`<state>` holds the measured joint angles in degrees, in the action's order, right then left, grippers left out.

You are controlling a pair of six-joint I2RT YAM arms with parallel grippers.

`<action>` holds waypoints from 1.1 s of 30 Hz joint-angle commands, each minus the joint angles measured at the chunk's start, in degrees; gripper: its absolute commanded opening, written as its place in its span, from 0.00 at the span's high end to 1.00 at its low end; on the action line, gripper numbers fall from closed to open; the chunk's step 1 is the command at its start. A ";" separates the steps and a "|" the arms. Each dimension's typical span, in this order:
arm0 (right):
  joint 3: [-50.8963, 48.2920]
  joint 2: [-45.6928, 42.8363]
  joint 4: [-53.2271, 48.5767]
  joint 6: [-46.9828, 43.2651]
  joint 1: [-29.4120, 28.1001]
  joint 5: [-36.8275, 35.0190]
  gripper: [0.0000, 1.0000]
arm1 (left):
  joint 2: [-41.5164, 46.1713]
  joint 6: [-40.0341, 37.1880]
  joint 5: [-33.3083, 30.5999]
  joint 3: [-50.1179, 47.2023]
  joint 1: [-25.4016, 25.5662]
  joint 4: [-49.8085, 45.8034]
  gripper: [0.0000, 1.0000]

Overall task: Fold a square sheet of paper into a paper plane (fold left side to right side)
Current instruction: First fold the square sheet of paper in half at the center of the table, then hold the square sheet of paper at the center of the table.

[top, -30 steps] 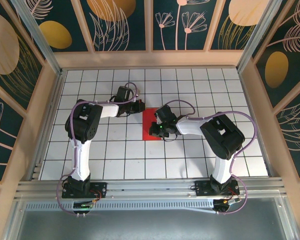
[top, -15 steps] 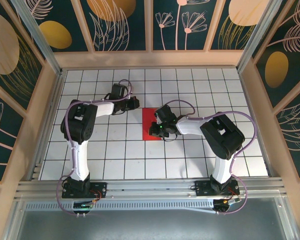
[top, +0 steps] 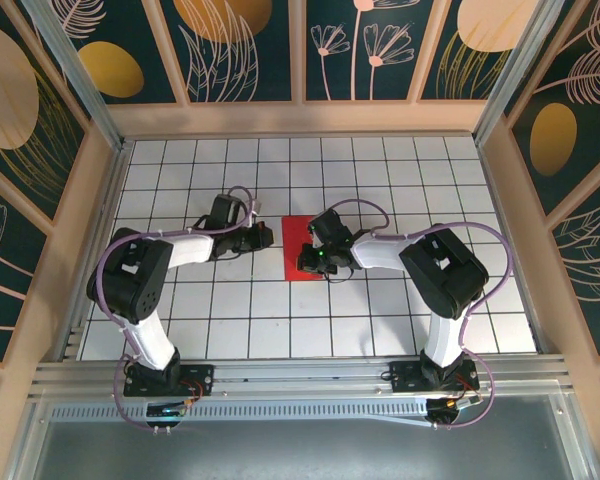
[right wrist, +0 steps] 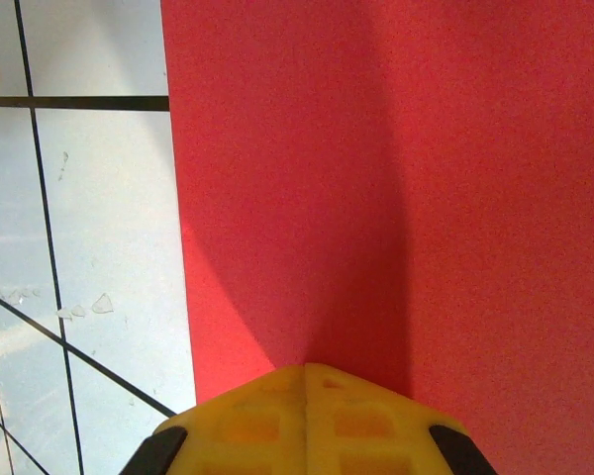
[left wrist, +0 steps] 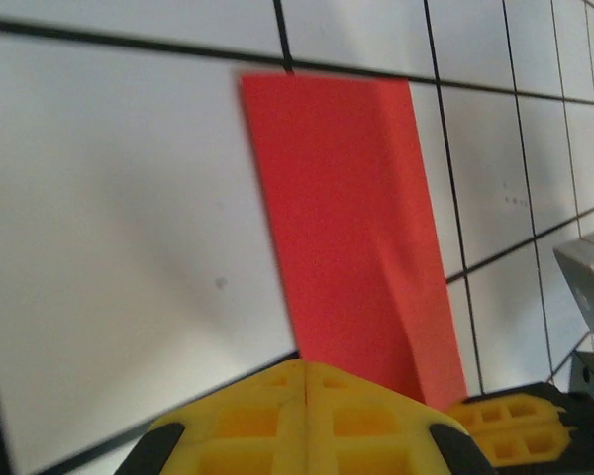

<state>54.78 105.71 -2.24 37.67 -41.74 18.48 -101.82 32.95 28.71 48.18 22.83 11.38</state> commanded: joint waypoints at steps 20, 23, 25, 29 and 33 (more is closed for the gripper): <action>-2.13 4.79 -9.68 -0.28 -1.51 -4.00 1.00 | -8.13 2.16 -3.11 5.35 5.38 0.89 1.00; -1.97 4.59 -9.72 -0.24 -1.51 -4.07 1.00 | -8.39 0.83 -4.49 5.34 5.38 -0.84 1.00; -1.70 4.51 -9.71 -0.40 -1.51 -3.90 1.00 | -8.42 0.45 -4.80 4.95 5.42 -1.20 1.00; -0.18 3.93 -10.13 -0.51 -1.51 -3.25 1.00 | -8.48 0.28 -4.56 4.02 5.38 -0.92 1.00; 3.33 0.85 -10.54 -0.74 -1.51 -2.97 0.94 | -8.92 -0.37 -4.53 3.59 5.74 -1.23 1.00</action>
<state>57.01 105.93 -5.37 37.60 -42.24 17.80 -109.49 34.33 25.43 52.49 28.12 12.40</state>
